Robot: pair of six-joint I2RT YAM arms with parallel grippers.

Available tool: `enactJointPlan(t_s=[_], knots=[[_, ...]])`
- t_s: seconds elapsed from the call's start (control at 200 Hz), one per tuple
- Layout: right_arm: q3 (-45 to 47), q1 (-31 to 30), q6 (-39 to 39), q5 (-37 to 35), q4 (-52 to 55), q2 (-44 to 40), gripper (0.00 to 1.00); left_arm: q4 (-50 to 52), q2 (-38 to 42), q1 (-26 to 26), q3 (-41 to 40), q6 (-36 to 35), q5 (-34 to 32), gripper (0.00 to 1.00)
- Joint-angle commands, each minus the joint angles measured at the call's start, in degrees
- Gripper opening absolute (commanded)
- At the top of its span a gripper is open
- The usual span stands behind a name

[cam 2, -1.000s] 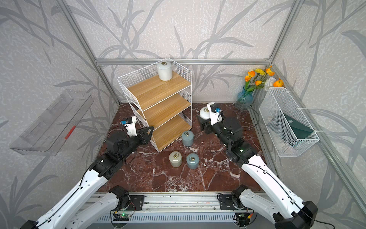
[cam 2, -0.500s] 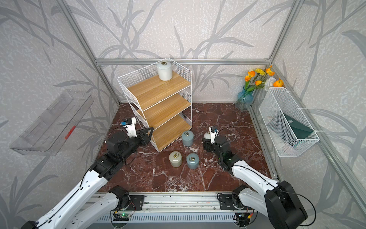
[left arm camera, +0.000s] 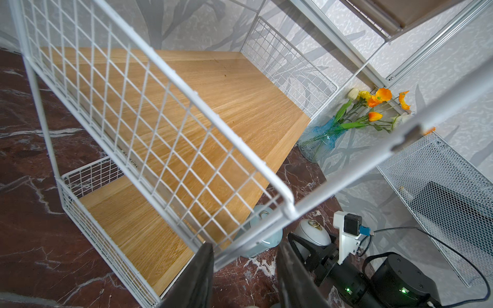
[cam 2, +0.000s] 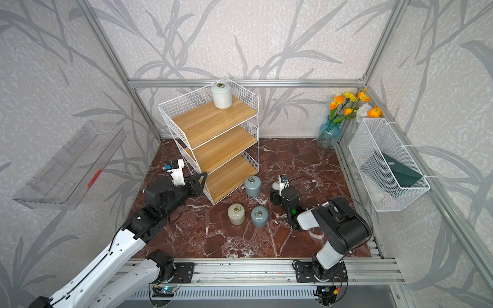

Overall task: Remove the tea canisters from the shelf
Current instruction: Place the tea canister at the center of the board.

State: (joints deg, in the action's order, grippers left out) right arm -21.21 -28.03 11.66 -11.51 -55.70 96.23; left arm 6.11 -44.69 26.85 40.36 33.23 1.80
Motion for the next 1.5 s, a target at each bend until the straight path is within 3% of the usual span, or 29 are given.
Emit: enactJointPlan(t_s=[0.0, 0.085, 0.305, 0.56, 0.79, 0.945, 1.035, 1.22, 1.36, 1.494], knots=[[-1.5, -0.3, -0.6, 0.3, -18.6, 4.5, 0.77, 1.6, 0.8, 0.2, -0.5, 0.1, -0.7, 0.4], [-0.7, -0.4, -0.3, 1.0, -21.3, 5.8, 0.84, 1.9, 1.3, 0.2, -0.6, 0.2, -0.7, 0.4], [-4.2, -5.9, -2.9, -2.9, 3.2, -0.2, 0.92, 1.8, 1.7, 0.2, -1.7, 0.6, -1.2, 0.41], [0.3, -7.6, -0.8, -7.8, 3.0, -1.9, 0.96, 1.6, 1.5, 0.2, -2.2, 0.6, -1.0, 0.41], [-0.1, -7.7, -1.1, -10.9, 9.8, -7.7, 0.96, 0.6, 1.8, 0.2, -3.4, 1.0, -1.0, 0.41], [-0.8, -7.7, -2.7, -10.9, 11.2, -11.2, 0.96, 0.6, 2.0, 0.2, -3.8, 1.0, -0.9, 0.41], [-1.6, -8.6, -7.3, -10.5, 11.9, -17.6, 0.96, 1.1, 2.3, 0.2, -3.7, 0.6, -0.9, 0.41], [-18.6, -9.1, -10.2, -8.7, 39.1, -32.6, 0.97, 1.9, 4.4, 0.2, -4.7, 0.2, -2.5, 0.41], [-28.7, -9.1, -12.3, -5.7, 41.0, -34.8, 0.98, 0.2, 4.8, 0.2, -4.8, -0.3, -2.7, 0.43], [-40.1, -9.1, -13.7, -0.4, 41.7, -30.2, 0.99, -0.6, 1.8, 0.1, -1.2, -2.9, -0.9, 0.44]])
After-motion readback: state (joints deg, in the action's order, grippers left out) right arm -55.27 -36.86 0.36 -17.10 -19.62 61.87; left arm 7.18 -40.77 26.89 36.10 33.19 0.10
